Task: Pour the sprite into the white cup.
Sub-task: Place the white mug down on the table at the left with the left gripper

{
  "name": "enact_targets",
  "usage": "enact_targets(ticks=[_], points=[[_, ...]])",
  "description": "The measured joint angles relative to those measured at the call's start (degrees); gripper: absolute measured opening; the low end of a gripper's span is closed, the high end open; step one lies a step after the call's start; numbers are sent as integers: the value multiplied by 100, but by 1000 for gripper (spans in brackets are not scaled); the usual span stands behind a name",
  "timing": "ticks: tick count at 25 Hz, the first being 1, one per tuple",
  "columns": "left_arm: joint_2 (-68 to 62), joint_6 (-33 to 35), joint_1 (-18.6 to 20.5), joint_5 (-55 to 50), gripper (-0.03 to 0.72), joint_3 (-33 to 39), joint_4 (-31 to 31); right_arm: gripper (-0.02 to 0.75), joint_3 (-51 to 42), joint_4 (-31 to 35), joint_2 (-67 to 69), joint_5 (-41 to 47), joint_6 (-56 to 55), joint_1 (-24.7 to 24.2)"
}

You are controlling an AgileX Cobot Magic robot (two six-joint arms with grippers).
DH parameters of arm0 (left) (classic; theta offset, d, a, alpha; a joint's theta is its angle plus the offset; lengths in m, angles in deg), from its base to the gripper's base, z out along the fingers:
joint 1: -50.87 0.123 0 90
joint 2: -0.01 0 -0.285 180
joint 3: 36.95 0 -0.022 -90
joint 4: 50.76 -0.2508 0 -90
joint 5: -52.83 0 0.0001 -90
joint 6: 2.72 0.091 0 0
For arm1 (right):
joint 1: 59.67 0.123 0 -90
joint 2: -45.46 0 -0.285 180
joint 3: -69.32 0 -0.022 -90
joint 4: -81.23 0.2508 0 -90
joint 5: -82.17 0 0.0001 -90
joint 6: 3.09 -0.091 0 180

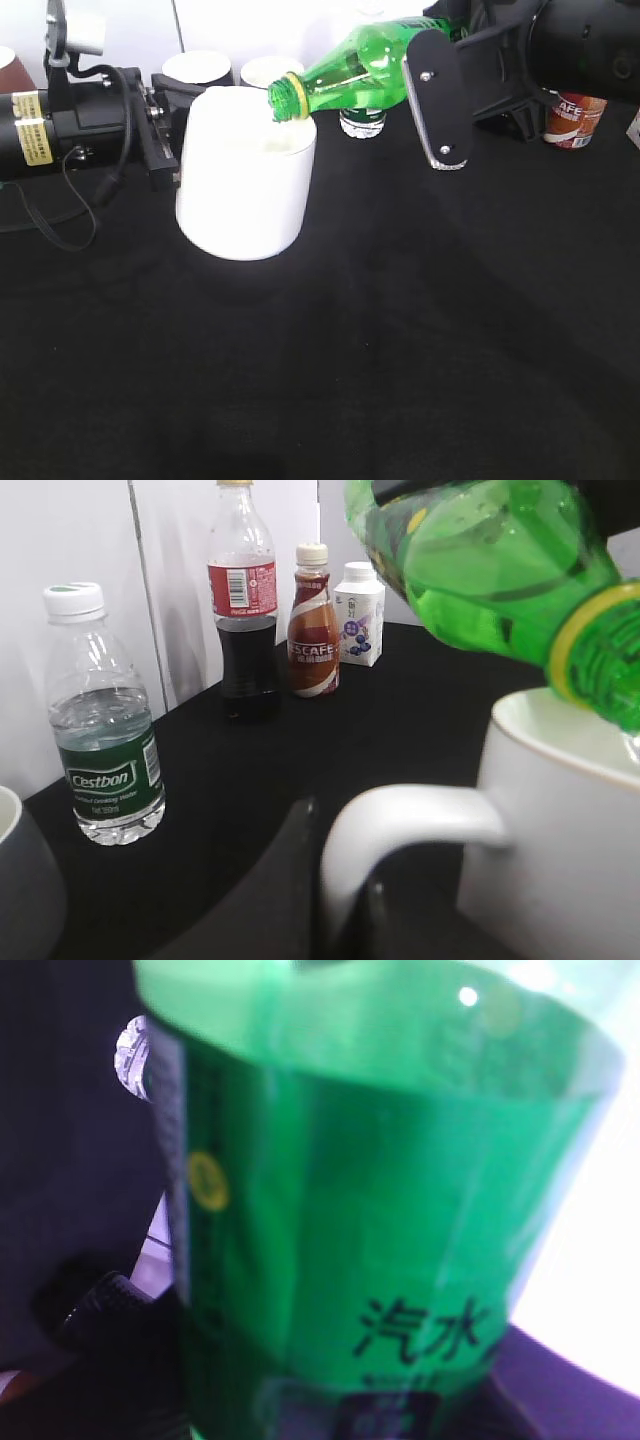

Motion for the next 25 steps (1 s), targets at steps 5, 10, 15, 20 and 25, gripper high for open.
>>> enact_targets(ticks=[5,10,15,20,25], points=[[0,0,0,0,37,0,-10,375,14,-361,0,11,0,0],[0,0,0,12,37,0,10,375,14,-273,0,27,-205,6],[0,41,0,199,37,0,178,375,14,-166,0,-184,-1209,6],[0,117,0,254,37,0,321,372,14,1109,0,-546,-1658,6],[0,117,0,254,37,0,326,368,14,3516,0,-1202,-2787,6]])
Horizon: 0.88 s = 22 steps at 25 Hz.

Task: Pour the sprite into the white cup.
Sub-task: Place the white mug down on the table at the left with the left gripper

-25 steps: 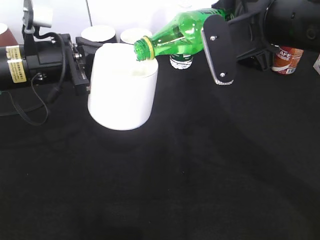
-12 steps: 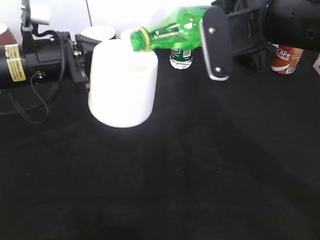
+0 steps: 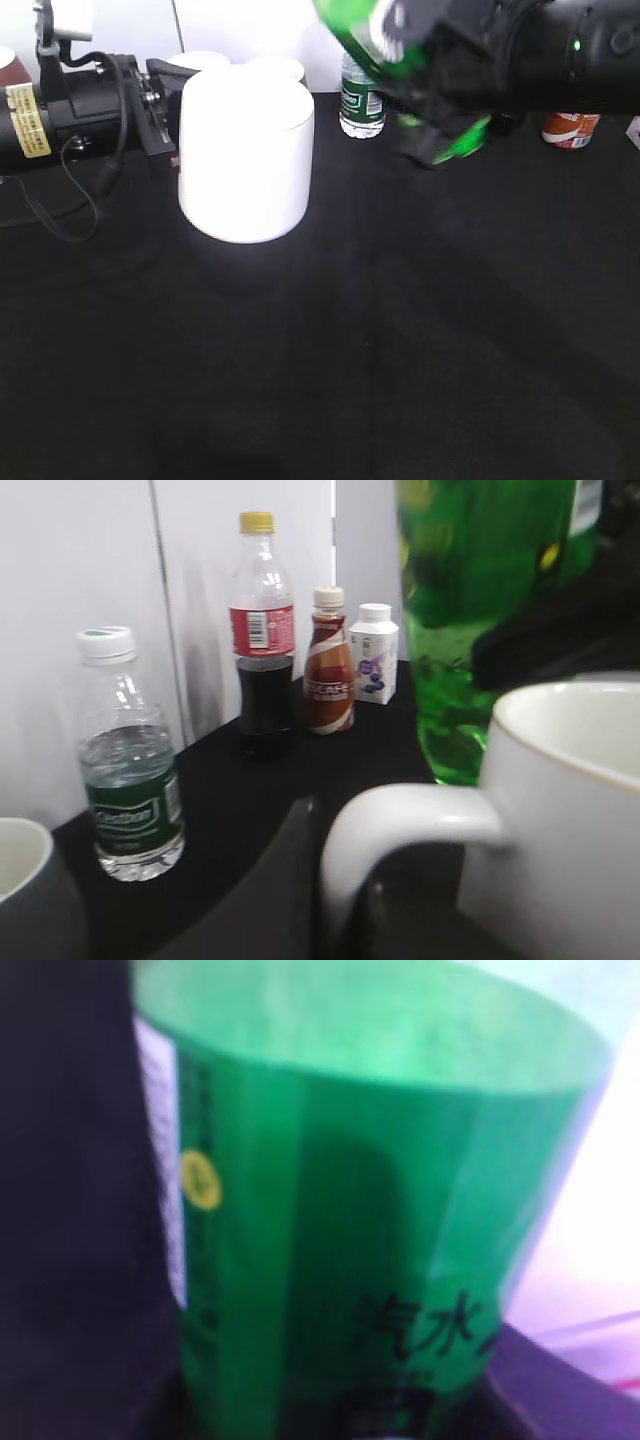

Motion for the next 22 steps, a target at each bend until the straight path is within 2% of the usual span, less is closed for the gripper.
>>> enact_targets(ticks=[3,6,8,11,14,17,22], points=[[0,0,71,4,37,0,-5,368,0,1791,6,-585,-27,0],[23,0,267,25,37,0,-94,366,0,2485,128,-882,-29,0],[41,7,554,-23,37,0,-179,366,0,2551,194,-976,-40,0],[46,13,1256,-469,37,0,-164,366,0,2575,194,-1156,-47,0],[46,198,1831,-779,37,0,340,366,0,2593,194,-1381,-106,0],[10,872,1938,-1377,37,0,1044,366,0,2593,194,-1430,-112,0],[-701,2015,1938,-1411,37,0,2452,366,0,2570,194,-1474,-117,0]])
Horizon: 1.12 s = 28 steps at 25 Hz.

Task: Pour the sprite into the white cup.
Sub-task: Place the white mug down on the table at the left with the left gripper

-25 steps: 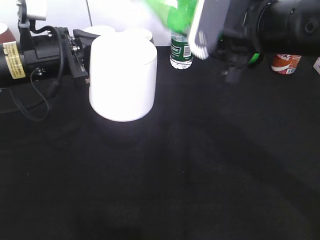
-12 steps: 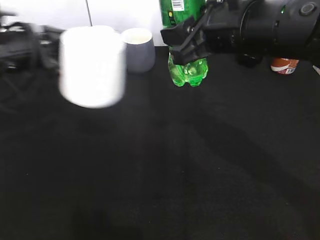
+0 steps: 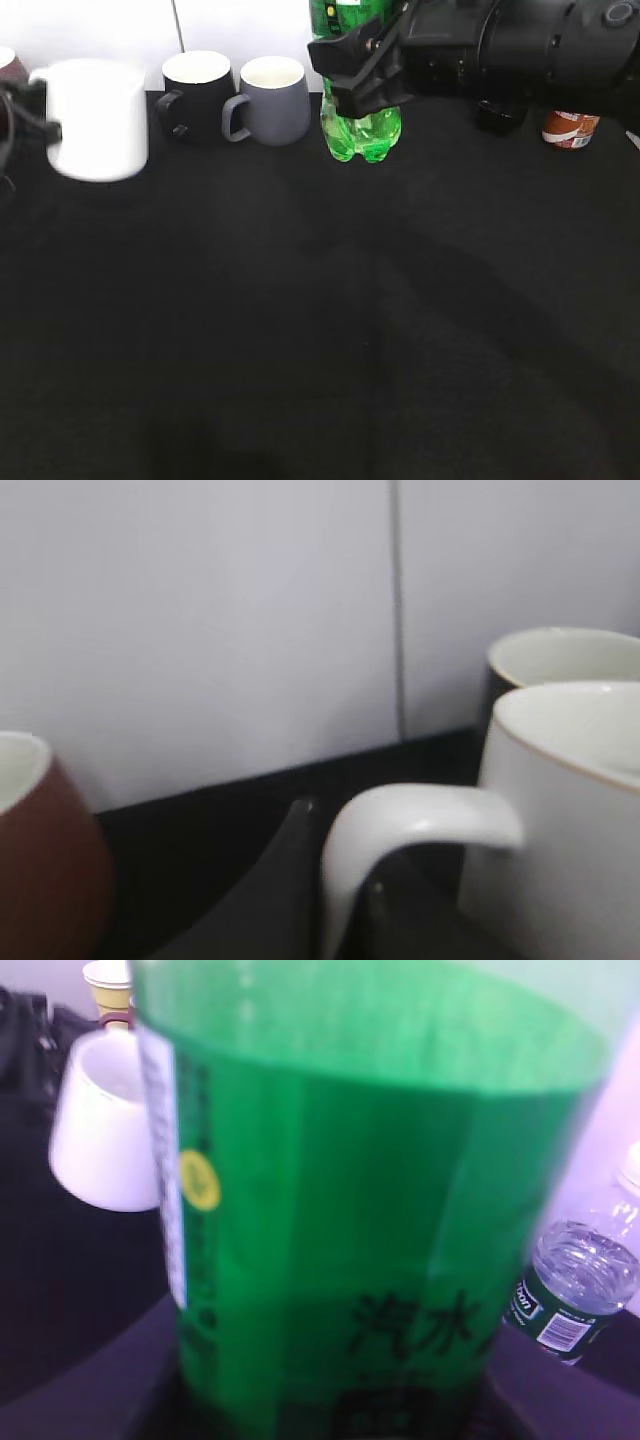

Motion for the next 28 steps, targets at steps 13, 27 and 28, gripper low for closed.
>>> enact_targets(ticks=[13,27,28], points=[[-1801,1128,6,1802,36,-260,2459,366,-44,-210,0,-63,-16,0],[-2633,941,-4,1756,43,-1636,2313,366,-185,-219,0,-259,-21,0],[-2633,839,2,1756,80,-1643,2241,366,-185,-219,0,-259,-21,0]])
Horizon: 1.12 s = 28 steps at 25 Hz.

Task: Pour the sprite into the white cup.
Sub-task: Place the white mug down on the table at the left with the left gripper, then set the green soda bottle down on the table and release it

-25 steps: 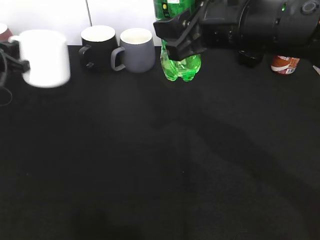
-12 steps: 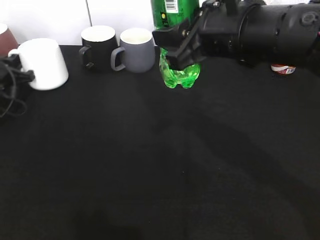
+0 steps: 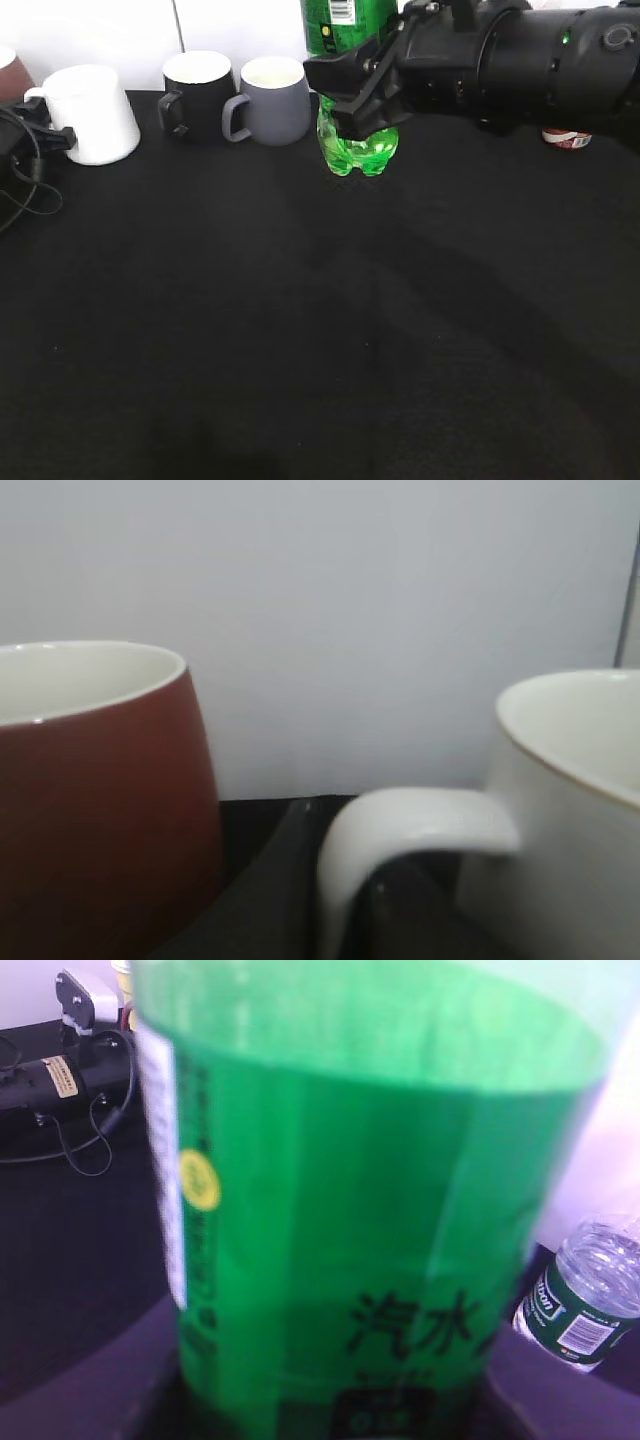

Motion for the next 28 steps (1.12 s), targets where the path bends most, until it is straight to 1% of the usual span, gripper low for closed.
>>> enact_targets(ticks=[2,3,4,5,8,13,16,19,21,23,25,27,28], points=[[0,-165,0,0,211,-25,-118,366,0,0,0,0,0,0],[0,-244,11,0,264,-24,-139,366,0,-19,0,0,0,0],[0,-279,22,0,296,-24,-174,366,0,-63,0,0,0,0],[0,-289,22,6,308,-24,-188,366,0,-89,0,0,0,0],[0,-308,54,36,316,158,-247,366,0,-100,0,5,0,0],[103,-321,207,474,316,783,-338,366,0,-101,0,5,-5,0],[276,-308,265,312,316,1113,-412,366,-7,-99,0,5,-5,0],[534,-308,265,189,316,1450,-502,366,-7,50,0,0,-11,0],[763,-308,290,169,316,1720,-515,366,-7,283,110,-137,8,-39],[1135,-295,389,162,316,2107,-529,366,-7,612,270,-369,8,-202],[1675,-283,556,162,316,2461,-535,366,-9,865,436,-610,21,-540],[2508,-283,573,162,316,3028,-587,366,-27,1055,647,-782,205,-824],[2878,-283,573,156,316,3224,-618,366,-45,1152,953,-1075,330,-988]])
